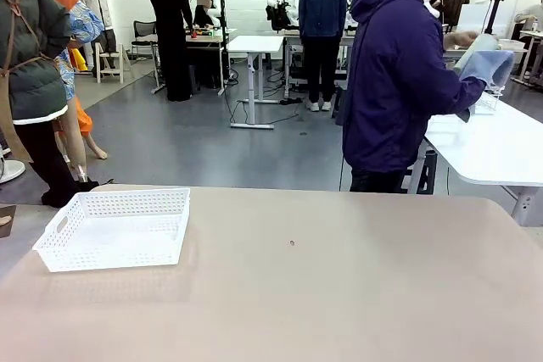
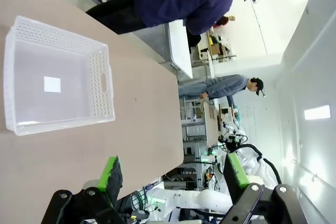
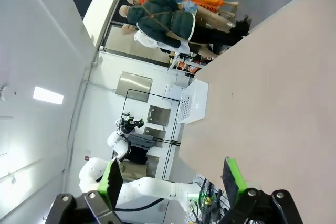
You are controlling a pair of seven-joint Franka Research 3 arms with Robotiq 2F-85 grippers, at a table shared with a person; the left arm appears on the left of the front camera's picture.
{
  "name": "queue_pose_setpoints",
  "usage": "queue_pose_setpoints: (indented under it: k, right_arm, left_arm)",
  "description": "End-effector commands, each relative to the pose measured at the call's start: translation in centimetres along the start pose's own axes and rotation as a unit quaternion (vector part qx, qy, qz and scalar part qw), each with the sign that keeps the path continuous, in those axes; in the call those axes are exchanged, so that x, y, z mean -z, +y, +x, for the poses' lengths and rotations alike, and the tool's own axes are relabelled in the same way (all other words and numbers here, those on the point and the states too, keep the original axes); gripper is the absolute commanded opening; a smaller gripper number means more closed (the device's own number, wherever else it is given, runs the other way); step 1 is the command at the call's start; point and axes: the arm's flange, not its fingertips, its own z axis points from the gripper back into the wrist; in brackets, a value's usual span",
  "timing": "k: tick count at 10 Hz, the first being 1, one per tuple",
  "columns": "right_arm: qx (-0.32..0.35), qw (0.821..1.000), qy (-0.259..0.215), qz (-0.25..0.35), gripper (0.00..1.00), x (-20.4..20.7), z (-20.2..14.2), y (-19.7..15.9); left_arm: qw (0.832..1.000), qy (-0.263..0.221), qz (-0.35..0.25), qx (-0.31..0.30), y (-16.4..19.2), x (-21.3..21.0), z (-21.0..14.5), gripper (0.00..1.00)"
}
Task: Clean and organize the cups into the basket.
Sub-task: Pick up the Organizing basket and move it to the center of the table, then pick up the Reusable plastic cup from the right side of the table and place it inside the Organizing basket.
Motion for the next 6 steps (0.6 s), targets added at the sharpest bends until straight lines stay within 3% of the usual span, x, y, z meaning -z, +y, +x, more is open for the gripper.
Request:
queue_pose_setpoints:
  k: [1,2,3,6]
  right_arm:
    - [-0.001,1.000,0.010,-0.002,1.00,2.1,0.0,1.0]
    - [0.000,1.000,0.000,0.000,1.00,0.0,0.0,0.0]
    - [0.000,1.000,0.000,0.000,1.00,0.0,0.0,0.0]
    - [0.000,1.000,0.000,0.000,1.00,0.0,0.0,0.0]
  left_arm:
    - [1.000,-0.026,0.009,-0.008,-0.3,-0.8,-0.5,1.00]
    - [0.999,-0.033,0.013,-0.010,-0.3,-1.3,-0.9,1.00]
    - [1.000,-0.011,0.004,-0.001,0.1,-0.7,-0.1,1.00]
    - [1.000,-0.011,0.004,-0.001,0.1,-0.7,-0.1,1.00]
